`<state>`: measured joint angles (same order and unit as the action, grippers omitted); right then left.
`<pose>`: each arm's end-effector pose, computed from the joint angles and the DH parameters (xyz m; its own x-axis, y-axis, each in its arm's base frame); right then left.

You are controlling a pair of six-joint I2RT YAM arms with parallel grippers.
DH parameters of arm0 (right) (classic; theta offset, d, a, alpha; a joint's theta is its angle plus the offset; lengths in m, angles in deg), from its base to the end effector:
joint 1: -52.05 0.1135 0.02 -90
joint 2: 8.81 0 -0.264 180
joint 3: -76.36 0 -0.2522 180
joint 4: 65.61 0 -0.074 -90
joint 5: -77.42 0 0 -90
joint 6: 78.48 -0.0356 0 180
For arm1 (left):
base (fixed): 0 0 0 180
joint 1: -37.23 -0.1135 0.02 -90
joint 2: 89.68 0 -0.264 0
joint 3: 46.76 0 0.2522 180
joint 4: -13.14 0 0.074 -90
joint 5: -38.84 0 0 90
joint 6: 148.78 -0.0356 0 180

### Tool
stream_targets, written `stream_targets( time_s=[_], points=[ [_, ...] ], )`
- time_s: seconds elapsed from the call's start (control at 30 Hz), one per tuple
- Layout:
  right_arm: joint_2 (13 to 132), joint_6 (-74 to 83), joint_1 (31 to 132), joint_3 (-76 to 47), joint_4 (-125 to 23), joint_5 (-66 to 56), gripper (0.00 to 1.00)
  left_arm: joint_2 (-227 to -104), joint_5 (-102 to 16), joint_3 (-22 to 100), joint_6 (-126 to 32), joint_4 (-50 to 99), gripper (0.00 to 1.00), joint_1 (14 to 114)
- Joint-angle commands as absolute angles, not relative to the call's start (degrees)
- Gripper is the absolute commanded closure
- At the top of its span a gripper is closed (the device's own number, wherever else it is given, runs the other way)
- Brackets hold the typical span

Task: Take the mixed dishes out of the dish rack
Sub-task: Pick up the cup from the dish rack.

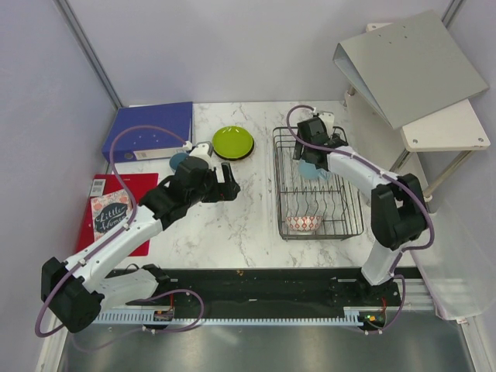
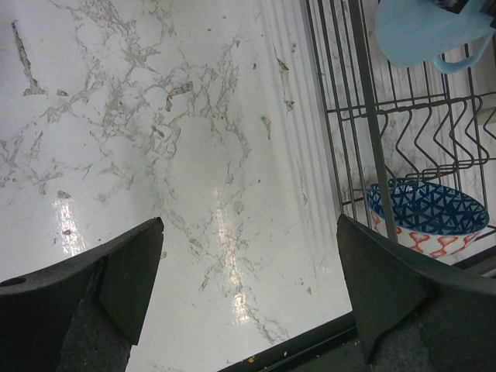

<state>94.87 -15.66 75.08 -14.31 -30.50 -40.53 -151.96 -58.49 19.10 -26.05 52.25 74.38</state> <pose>0.3703 0.1393 0.2274 -0.6519 0.1613 -0.7409 0.2615 0.9650 -0.0200 0.1923 -0.1400 0.2994 -0.6688 -0.1661 -0.7247 0.1838 0.9075 -0.3776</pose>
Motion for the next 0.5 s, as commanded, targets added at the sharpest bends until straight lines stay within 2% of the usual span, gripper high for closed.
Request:
stream_targets(
  time_s=[0.0,0.23,0.47],
  points=[
    [83.6,-17.5,77.3,-11.5,-31.2,-38.3,1.00,-152.6,-59.2,19.5,-25.9,50.5,0.01,74.6],
    [77.5,-20.0,77.4,-14.4,-30.2,-31.6,1.00,-152.6,-58.8,19.5,-24.7,50.5,0.01,74.4],
    [64.6,-28.3,76.2,-27.2,-49.1,-13.6,1.00,-150.3,-52.6,18.3,-21.0,43.2,0.01,74.4]
  ],
)
